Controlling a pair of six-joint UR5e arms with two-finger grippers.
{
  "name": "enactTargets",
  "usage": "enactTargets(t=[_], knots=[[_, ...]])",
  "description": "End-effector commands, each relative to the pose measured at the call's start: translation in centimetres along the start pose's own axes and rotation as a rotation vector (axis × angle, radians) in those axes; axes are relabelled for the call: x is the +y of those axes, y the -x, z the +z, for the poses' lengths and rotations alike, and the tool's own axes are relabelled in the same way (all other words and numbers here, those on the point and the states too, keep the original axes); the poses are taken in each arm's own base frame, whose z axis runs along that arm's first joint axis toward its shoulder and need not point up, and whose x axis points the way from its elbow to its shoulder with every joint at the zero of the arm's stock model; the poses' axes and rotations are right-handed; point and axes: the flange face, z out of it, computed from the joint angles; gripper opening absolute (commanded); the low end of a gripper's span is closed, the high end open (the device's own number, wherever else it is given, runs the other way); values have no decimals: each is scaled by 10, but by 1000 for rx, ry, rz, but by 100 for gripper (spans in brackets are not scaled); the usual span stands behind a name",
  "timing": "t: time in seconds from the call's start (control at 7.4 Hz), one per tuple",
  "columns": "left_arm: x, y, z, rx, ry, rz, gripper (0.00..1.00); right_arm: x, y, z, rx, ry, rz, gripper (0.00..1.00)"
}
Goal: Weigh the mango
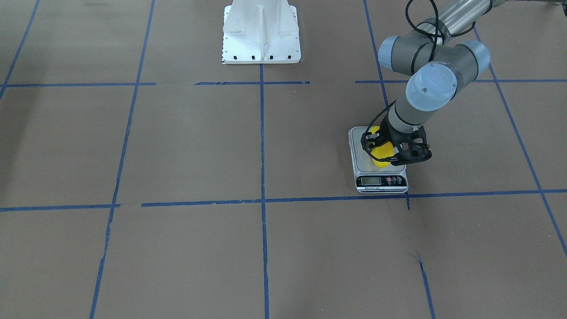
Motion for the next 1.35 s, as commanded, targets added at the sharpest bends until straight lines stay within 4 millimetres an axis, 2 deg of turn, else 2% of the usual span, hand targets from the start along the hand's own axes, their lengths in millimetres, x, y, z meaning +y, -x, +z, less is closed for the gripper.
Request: enactTargets(t=[0.0,0.14,0.27,0.41,0.54,0.68,0.81,0.95,1.08,1.22], knots=[[-2,1,-3,3,-6,-2,100,0,0,0,0,0,-1,100],[-7,3,-14,13,-22,-7,100,0,0,0,0,1,1,100],[-17,9,-42,38,-67,-13,100,0,0,0,0,1,1,100],[-17,15,-110,109,-156,-6,100,0,0,0,-1,0,-1,100],[-28,44,-175,154,-260,0,100,0,0,0,0,0,-1,100],[-53,93,-214,107,-319,73,100,0,0,0,0,0,-1,100],[-58,121,-192,15,-252,185,100,0,0,0,0,1,1,100],[-70,183,-194,-56,-231,257,100,0,0,0,0,1,1,100],[-83,270,-207,-88,-225,284,100,0,0,0,0,0,-1,100],[-82,356,-195,-23,-159,336,100,0,0,0,0,0,-1,100]])
